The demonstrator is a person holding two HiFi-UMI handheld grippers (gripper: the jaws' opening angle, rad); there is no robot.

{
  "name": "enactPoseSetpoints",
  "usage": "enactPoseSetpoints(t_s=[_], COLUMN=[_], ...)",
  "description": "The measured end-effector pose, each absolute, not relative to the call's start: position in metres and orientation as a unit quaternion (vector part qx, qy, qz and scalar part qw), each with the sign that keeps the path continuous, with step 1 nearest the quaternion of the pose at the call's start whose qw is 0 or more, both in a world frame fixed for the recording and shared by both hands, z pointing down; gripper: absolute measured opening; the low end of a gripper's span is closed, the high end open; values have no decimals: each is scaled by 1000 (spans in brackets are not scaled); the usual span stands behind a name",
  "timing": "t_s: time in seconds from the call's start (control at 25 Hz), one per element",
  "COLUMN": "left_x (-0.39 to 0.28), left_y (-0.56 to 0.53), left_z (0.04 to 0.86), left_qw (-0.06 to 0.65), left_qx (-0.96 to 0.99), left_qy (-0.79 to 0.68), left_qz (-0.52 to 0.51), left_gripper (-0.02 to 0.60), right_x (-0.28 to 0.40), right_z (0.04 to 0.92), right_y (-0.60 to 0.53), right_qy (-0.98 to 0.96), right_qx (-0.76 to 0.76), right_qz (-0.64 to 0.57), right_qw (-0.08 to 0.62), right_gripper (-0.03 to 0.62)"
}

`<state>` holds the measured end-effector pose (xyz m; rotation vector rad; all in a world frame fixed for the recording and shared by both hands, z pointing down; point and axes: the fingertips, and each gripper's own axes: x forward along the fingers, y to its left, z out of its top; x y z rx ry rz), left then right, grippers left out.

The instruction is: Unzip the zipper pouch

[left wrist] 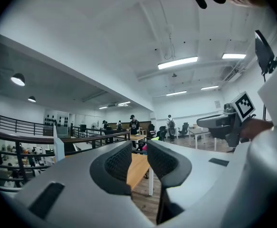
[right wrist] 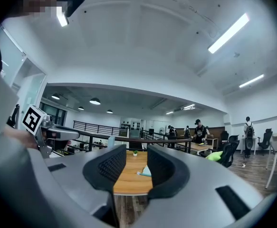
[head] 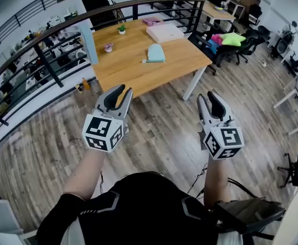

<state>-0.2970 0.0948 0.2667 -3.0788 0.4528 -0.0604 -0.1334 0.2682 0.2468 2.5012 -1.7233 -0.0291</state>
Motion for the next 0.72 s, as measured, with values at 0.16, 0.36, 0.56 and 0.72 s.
enactPoseSetpoints(t_s=[0.16,0.36,0.56,0.72], left_x=[-292,-286,-274,-255], left_y=[101,107,115,121], left_z=[268,271,272,276], left_qw=[24,24,27,28], left_qx=[-991,-991,-990,-990], left_qy=[130,129,135,137], left_qz=[-23,-27,-26,-29], left_gripper=[185,236,247,247], right_x=[-128,-121,-112,-99], right_z=[245,249,255,261], right_y=[271,274,279,286], right_qy=[-567,-569,-576,-582], right_qx=[822,820,815,811], right_qz=[-15,-11,-3,1], right_qw=[53,55,57,58], right_gripper=[193,225,225,225])
